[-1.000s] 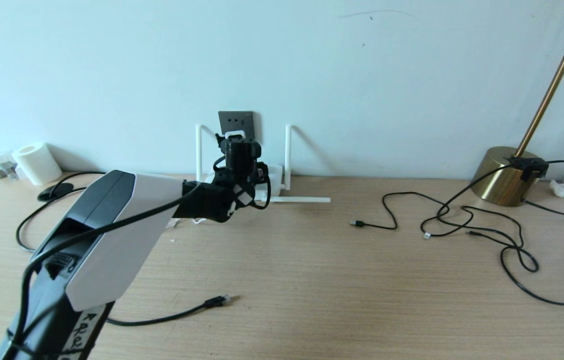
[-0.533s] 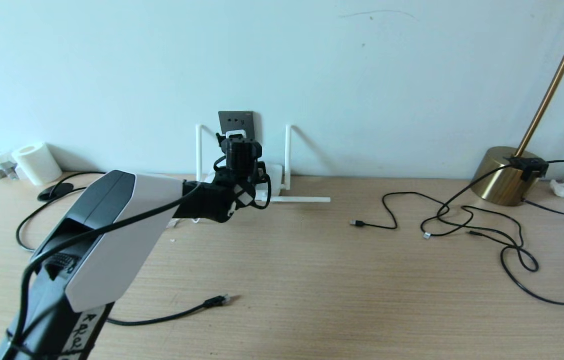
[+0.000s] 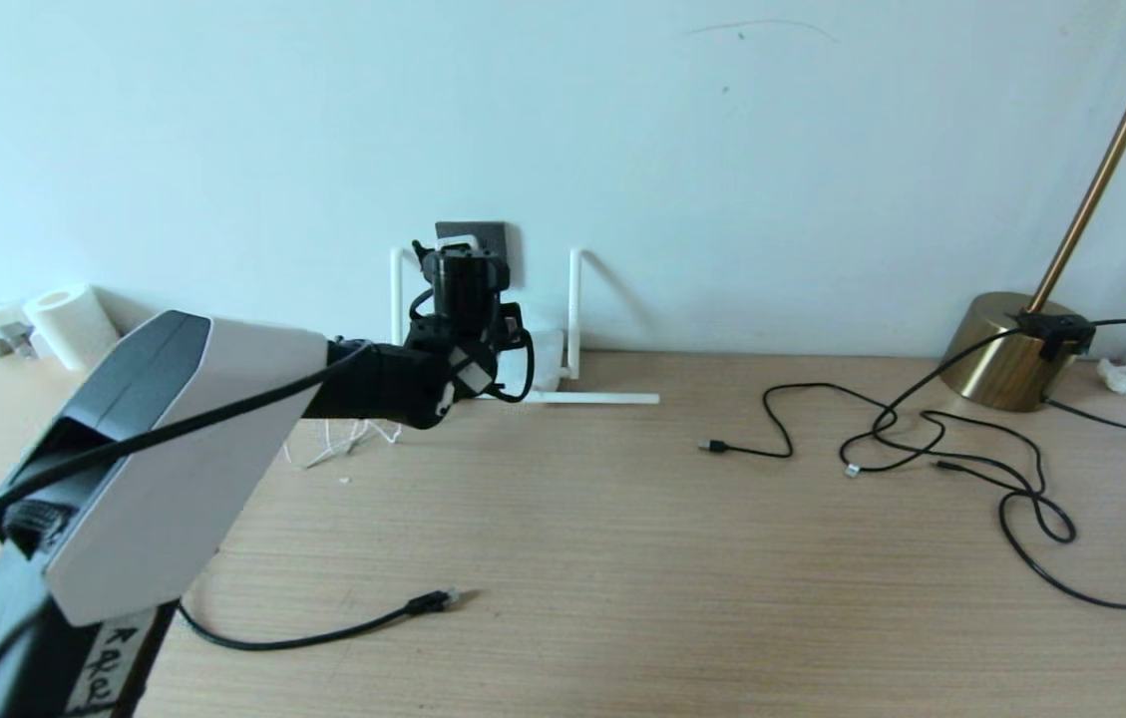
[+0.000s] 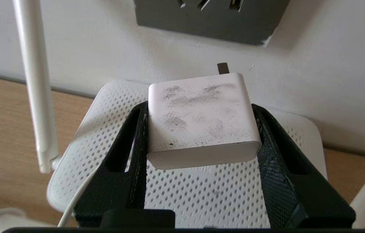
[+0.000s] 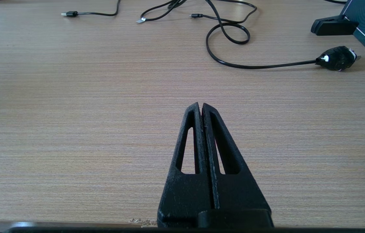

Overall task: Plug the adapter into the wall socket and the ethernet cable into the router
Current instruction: Pick up plug

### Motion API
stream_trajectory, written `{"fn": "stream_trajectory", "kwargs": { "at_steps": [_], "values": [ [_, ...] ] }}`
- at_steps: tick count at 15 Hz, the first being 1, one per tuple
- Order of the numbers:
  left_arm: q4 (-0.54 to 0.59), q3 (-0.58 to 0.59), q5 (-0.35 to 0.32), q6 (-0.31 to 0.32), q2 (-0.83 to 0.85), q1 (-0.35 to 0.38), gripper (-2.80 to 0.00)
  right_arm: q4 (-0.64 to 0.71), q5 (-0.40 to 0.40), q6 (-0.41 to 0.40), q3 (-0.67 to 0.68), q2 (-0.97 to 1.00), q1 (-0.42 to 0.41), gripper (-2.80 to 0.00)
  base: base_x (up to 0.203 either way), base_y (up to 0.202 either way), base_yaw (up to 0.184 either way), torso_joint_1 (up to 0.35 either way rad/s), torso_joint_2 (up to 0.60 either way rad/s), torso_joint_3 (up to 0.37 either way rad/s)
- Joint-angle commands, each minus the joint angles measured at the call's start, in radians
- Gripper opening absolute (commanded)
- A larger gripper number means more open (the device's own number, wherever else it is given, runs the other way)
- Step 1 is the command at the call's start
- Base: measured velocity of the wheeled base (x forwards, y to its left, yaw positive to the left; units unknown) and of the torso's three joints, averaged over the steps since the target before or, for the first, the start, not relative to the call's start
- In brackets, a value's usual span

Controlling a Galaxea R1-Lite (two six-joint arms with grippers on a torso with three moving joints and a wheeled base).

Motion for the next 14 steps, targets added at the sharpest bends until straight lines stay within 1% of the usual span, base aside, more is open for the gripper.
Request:
{"fn": "stream_trajectory", "kwargs": {
  "at_steps": [1, 3, 6, 8, 9, 10, 12, 14],
  "values": [
    [-0.005, 0.114, -0.009, -0.003, -0.105, 0.0, -2.8, 0.0, 0.0, 0.0, 0.0, 0.0, 0.0, -2.8, 0.0, 0.0, 0.0, 0.0, 0.0, 0.0],
    [-0.003, 0.216, -0.03, -0.003, -0.173, 0.0, -2.8, 0.0, 0.0, 0.0, 0.0, 0.0, 0.0, -2.8, 0.0, 0.0, 0.0, 0.0, 0.0, 0.0],
    [0.02, 0.474, -0.101, 0.008, -0.331, 0.0, -2.8, 0.0, 0.0, 0.001, 0.0, -0.001, 0.0, -2.8, 0.0, 0.0, 0.0, 0.0, 0.0, 0.0],
    [0.066, 0.671, -0.16, 0.051, -0.466, 0.0, -2.8, 0.0, 0.0, 0.001, 0.0, -0.001, 0.0, -2.8, 0.0, 0.0, 0.0, 0.0, 0.0, 0.0],
    [0.11, 0.745, -0.192, 0.084, -0.545, 0.0, -2.8, 0.0, 0.0, 0.0, 0.0, -0.002, 0.0, -2.8, 0.0, 0.0, 0.0, 0.0, 0.0, 0.0],
    [0.17, 0.783, -0.215, 0.114, -0.6, 0.0, -2.8, 0.0, 0.0, 0.0, 0.0, -0.001, 0.0, -2.8, 0.0, 0.0, 0.0, 0.0, 0.0, 0.0],
    [0.396, 0.798, -0.259, 0.159, -0.656, 0.0, -2.8, 0.0, 0.0, 0.0, 0.0, -0.001, 0.0, -2.8, 0.0, 0.0, 0.0, 0.0, 0.0, 0.0],
    [0.585, 0.724, -0.301, 0.169, -0.661, 0.001, -2.8, 0.0, 0.0, 0.0, 0.0, 0.0, 0.0, -2.8, 0.0, 0.0, 0.0, 0.0, 0.0, 0.0]
  ]
}}
